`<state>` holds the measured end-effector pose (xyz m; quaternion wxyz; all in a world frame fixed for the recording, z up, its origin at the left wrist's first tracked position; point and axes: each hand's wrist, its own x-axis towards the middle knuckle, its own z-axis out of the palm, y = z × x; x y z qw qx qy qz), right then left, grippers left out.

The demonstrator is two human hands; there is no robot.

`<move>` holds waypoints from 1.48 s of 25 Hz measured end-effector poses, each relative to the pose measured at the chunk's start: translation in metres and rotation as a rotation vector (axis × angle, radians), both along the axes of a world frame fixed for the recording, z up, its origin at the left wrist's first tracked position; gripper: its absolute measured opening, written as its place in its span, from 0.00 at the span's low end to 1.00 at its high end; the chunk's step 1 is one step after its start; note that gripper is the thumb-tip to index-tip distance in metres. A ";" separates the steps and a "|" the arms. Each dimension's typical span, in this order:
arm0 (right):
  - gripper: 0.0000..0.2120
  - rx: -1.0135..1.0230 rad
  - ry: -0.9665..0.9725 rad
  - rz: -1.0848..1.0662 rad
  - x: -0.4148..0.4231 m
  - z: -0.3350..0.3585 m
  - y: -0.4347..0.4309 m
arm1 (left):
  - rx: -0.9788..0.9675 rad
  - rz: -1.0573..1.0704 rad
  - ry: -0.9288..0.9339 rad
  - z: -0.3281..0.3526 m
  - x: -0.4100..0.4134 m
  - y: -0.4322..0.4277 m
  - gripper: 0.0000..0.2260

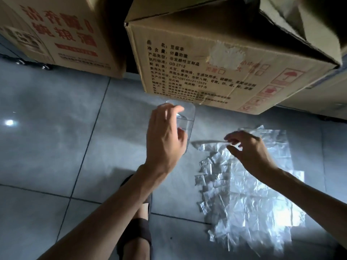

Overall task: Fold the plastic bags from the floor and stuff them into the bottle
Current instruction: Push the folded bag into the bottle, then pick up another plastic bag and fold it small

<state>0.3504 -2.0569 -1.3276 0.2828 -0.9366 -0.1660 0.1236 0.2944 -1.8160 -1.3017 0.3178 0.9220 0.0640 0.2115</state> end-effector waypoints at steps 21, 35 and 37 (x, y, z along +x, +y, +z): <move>0.06 -0.203 -0.297 0.134 -0.037 -0.013 -0.124 | 0.326 -0.827 1.083 -0.032 -0.019 -0.096 0.36; 0.05 0.160 -0.323 0.188 -0.066 0.368 -0.116 | 0.054 -0.749 0.689 0.318 -0.032 -0.143 0.18; 0.04 0.196 -0.385 0.114 -0.077 0.409 -0.122 | -0.128 -0.667 0.566 0.354 -0.043 -0.149 0.05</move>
